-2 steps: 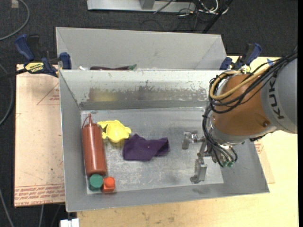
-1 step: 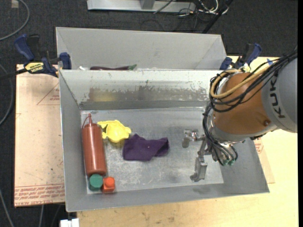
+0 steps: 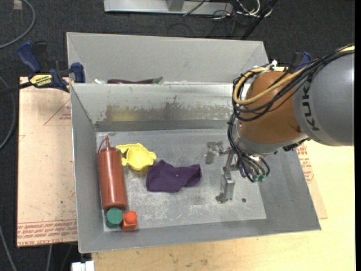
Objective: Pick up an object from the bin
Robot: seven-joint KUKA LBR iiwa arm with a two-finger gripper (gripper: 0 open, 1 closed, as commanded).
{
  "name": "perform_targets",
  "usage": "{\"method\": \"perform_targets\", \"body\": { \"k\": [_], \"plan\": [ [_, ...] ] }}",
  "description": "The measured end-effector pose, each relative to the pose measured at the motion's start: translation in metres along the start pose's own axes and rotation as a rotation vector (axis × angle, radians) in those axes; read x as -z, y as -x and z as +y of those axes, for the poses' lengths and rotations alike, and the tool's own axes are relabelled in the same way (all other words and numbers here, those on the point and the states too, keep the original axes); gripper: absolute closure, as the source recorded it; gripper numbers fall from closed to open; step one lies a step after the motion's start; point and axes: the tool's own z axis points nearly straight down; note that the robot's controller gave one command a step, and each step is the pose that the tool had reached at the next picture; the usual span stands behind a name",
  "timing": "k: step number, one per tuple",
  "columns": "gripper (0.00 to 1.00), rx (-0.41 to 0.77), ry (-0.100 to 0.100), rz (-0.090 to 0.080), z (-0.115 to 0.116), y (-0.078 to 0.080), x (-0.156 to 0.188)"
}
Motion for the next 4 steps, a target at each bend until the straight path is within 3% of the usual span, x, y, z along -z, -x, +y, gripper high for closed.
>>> {"method": "perform_targets", "body": {
  "k": [1,2,3,4],
  "plan": [
    [0.00,-0.033,0.003,-0.011,0.028,0.024,-0.016],
    [0.00,-0.129,0.003,-0.001,0.039,0.021,-0.034],
    [1.00,0.105,0.003,-0.012,0.059,0.022,-0.071],
    [1.00,0.105,0.003,-0.012,0.059,0.022,-0.070]
  ]
}}
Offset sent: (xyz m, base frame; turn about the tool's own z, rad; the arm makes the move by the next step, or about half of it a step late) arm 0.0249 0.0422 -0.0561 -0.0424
